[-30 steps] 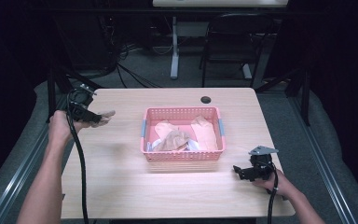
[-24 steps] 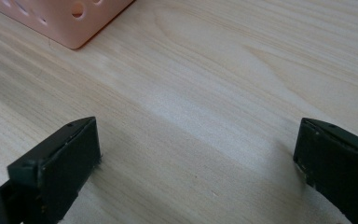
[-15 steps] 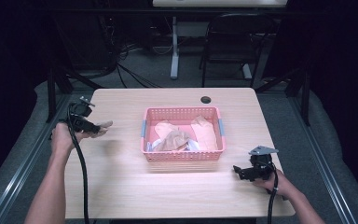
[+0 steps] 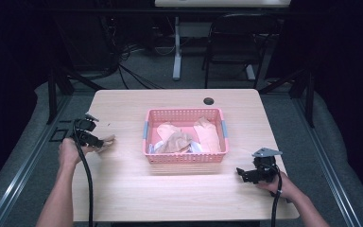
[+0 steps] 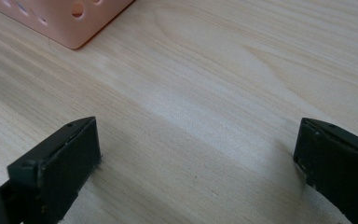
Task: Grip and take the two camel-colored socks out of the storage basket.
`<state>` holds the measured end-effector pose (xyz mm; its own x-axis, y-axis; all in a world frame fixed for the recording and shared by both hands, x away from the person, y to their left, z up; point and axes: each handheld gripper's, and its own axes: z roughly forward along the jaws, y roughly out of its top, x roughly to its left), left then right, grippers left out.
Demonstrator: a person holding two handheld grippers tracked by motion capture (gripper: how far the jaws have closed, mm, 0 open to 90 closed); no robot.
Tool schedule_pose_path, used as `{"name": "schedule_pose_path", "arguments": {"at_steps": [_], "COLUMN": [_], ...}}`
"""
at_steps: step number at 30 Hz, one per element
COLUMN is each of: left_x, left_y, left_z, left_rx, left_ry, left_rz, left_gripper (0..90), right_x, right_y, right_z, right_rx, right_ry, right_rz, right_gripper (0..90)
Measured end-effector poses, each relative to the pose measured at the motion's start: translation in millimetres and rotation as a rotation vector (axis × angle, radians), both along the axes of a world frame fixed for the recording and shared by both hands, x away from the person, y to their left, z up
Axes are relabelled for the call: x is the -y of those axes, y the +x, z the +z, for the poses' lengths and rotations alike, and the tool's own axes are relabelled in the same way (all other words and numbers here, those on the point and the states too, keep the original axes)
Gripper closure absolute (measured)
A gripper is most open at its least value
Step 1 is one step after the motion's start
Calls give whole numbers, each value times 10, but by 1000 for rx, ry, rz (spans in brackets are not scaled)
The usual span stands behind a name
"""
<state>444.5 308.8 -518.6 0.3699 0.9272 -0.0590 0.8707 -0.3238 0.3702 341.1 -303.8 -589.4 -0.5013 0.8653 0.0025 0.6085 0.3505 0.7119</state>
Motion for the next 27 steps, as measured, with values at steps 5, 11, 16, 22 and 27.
{"name": "schedule_pose_path", "arguments": {"at_steps": [5,11,16,22,27], "left_x": [-45,-60,-78,-53,64], "left_y": [-26,-40,-53,-81,-88], "left_z": [-90,-128,-19,246,476], "left_rx": [-20,-28,-11,42,95], "left_ry": [-11,-30,-52,-83,-97], "left_rz": [12,16,43,45,27], "left_gripper": [778,732,467,233,122], "right_x": [0,0,-1,-1,0], "right_y": [0,0,0,0,0], "right_z": [0,0,-1,0,0], "right_rx": [0,0,1,0,-1], "right_ry": [0,0,1,1,1], "right_rz": [0,0,-1,-1,0], "right_gripper": [0,0,0,0,0]}}
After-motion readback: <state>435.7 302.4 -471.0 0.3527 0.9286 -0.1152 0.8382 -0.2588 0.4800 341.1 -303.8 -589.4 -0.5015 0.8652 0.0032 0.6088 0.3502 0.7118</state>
